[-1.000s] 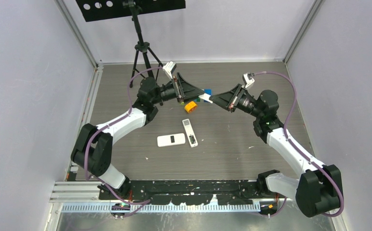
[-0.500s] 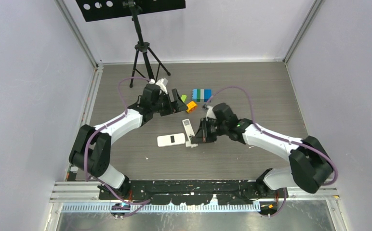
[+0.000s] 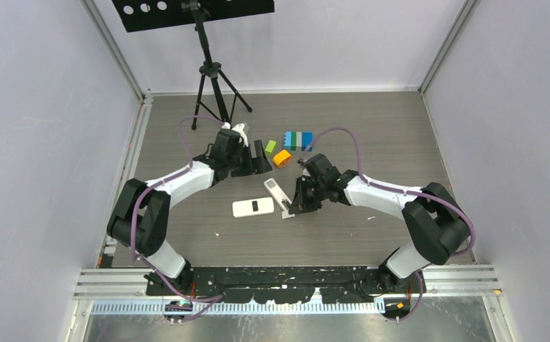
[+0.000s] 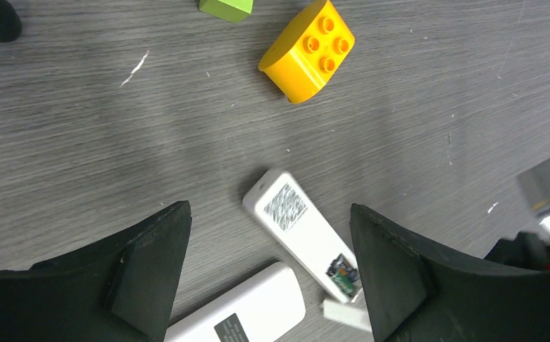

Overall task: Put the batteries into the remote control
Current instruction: Adjust the remote control at the center of the board, then load the battery cover into the remote control.

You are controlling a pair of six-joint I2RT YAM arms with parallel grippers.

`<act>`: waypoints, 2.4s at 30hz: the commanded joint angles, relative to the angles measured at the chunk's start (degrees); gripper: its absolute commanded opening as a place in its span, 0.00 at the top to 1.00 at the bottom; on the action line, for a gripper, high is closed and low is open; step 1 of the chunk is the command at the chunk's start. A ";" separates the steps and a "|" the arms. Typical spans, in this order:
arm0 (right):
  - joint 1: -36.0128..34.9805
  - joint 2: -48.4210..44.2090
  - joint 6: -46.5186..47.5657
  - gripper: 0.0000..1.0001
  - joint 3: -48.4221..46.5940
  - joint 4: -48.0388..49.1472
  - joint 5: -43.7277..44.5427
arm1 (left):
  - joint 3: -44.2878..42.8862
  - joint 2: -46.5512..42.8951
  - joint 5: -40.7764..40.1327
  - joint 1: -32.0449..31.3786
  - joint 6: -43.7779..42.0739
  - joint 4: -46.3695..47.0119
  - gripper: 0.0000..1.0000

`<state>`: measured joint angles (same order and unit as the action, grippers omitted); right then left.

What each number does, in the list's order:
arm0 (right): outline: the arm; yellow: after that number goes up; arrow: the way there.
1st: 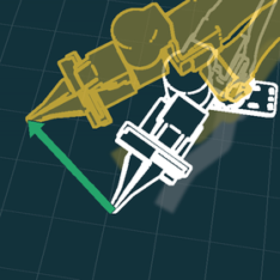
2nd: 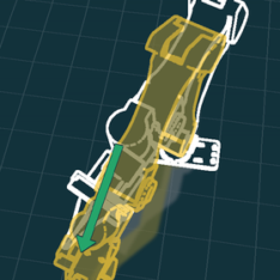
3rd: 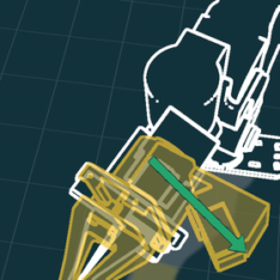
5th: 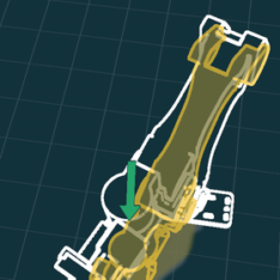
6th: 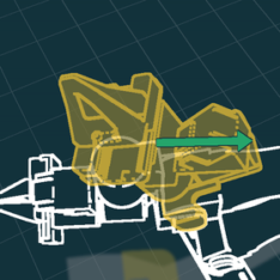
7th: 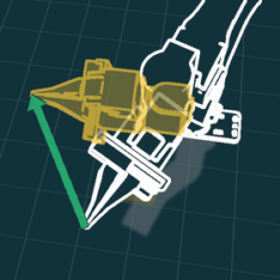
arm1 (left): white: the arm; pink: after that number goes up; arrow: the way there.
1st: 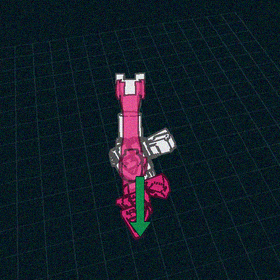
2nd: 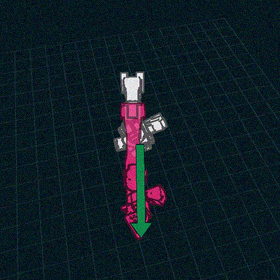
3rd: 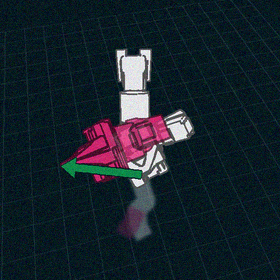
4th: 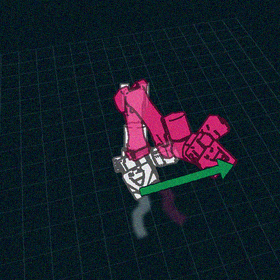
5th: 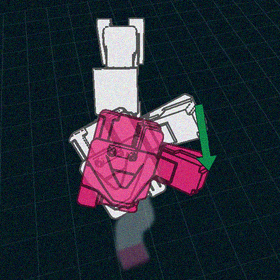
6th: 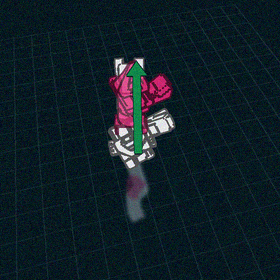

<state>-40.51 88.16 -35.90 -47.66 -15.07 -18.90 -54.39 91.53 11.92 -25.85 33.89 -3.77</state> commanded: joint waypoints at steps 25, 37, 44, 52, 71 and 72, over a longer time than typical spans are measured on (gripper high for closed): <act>18.02 -1.90 -2.41 1.00 -0.30 7.91 -19.06 | 5.79 1.11 3.26 0.27 2.23 1.32 0.50; 18.27 4.57 -5.87 0.99 0.49 17.89 -22.08 | 6.49 1.42 4.94 0.20 5.48 -1.64 0.55; 18.28 6.86 -5.01 1.00 0.51 17.30 -21.60 | 6.49 1.07 5.83 0.19 5.36 -1.59 0.59; 18.32 8.63 -1.20 1.00 -2.31 9.59 -21.04 | 6.02 1.45 6.27 0.20 5.05 -1.59 0.66; 19.76 8.38 0.16 1.00 -2.22 6.87 -19.36 | 4.80 3.56 9.62 0.18 5.73 -0.45 0.82; 19.77 8.48 -0.56 1.00 -2.22 8.01 -19.46 | 4.70 3.64 9.61 0.18 5.75 -0.49 0.82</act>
<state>-21.06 96.40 -36.32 -48.99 -8.80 -40.80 -48.07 94.76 19.90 -25.69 39.03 -4.99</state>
